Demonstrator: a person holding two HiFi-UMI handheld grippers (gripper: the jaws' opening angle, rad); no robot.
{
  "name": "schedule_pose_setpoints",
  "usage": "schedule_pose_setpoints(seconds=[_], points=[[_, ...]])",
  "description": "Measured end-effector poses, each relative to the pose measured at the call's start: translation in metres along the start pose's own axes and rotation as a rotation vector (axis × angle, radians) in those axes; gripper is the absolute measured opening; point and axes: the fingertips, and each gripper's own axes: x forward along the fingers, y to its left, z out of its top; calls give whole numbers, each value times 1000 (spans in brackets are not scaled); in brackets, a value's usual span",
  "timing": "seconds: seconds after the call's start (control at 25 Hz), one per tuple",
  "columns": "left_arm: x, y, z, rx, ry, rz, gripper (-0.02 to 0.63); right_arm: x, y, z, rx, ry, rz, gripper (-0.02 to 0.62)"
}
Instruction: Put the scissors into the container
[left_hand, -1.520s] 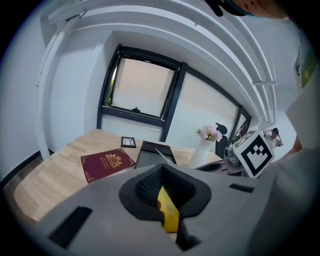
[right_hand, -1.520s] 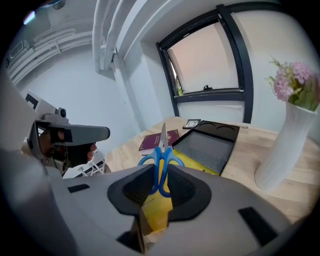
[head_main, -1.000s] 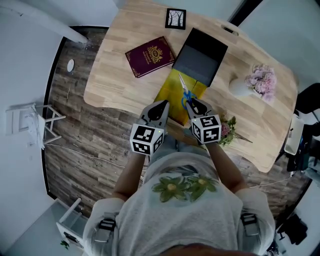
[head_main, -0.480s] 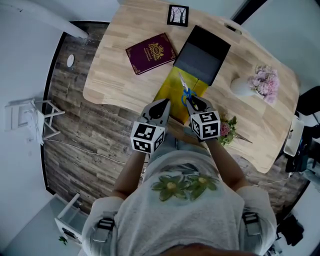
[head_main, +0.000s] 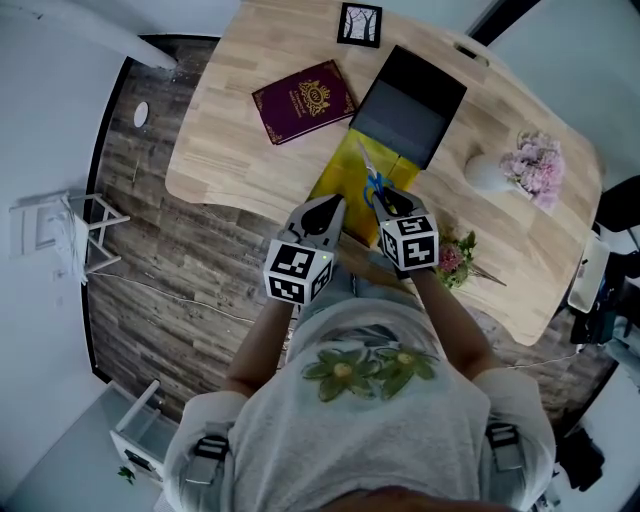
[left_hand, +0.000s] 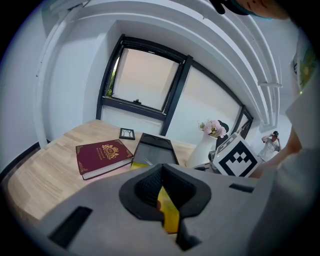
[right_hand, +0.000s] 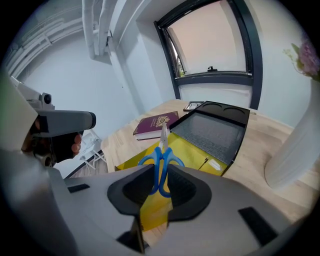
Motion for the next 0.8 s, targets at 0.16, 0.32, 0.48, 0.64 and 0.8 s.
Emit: schedule_pose_setpoints(seconds=[0.16,0.32,0.48,0.64,0.8], points=[[3,1,-2,-3,7,-3,6,7,-3,0,11,10,-9,81],[4,2,-4,-8,13,-5,6,13,-4,-1,21,27,-21,81],[5,4,-4,-11,13,-4,6,18,-6,-2,29,41,-31,81],[5,7,-5,-15,16,-1,6,23,-8,-5,42,55,-39,81],[6,10,-6,-19,19,0,6,29,-8,-6,54,64,-46,81]])
